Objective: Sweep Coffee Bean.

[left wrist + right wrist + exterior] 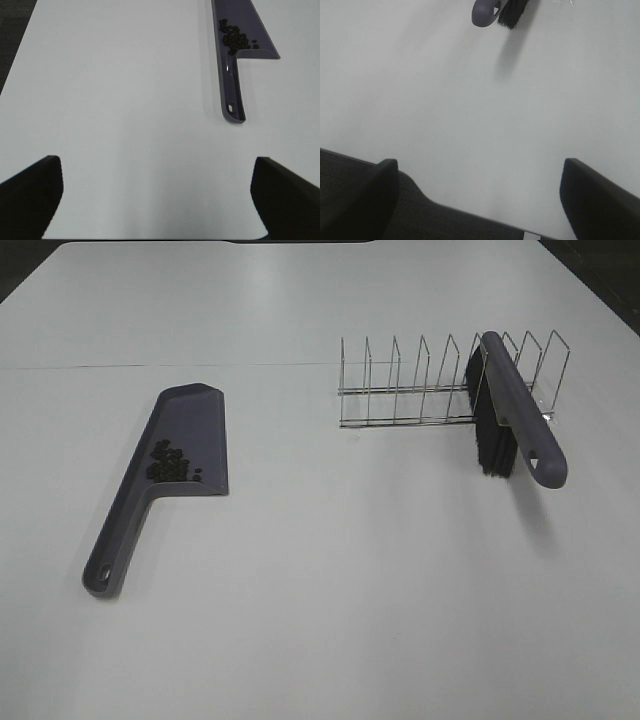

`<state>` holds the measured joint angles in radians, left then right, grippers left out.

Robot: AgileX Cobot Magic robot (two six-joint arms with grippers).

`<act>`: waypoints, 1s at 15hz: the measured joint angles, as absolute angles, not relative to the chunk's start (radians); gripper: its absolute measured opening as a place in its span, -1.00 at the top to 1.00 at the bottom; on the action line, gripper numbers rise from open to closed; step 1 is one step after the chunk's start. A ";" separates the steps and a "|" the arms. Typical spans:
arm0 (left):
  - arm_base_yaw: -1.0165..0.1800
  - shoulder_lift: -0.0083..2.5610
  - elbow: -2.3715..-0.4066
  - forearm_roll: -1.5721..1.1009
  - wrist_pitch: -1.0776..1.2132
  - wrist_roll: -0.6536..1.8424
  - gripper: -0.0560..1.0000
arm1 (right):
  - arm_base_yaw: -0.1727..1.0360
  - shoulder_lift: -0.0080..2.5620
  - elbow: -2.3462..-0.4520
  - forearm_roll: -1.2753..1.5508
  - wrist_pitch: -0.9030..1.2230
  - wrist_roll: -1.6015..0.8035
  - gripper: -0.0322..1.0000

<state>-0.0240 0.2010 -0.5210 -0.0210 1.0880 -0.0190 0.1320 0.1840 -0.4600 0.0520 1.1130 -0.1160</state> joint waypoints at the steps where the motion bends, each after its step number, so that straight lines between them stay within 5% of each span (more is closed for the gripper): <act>1: -0.024 0.193 -0.521 -0.021 1.088 -0.019 -0.88 | 0.132 0.184 -0.460 0.052 1.113 -0.116 -0.55; 15: -0.024 -0.007 -0.521 -0.018 1.083 -0.018 -0.87 | 0.132 -0.004 -0.460 0.056 1.113 -0.116 -0.55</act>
<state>-0.0240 -0.0070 -0.5210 -0.0180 1.0830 -0.0180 0.1320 -0.0040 -0.4600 0.0560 1.1130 -0.1160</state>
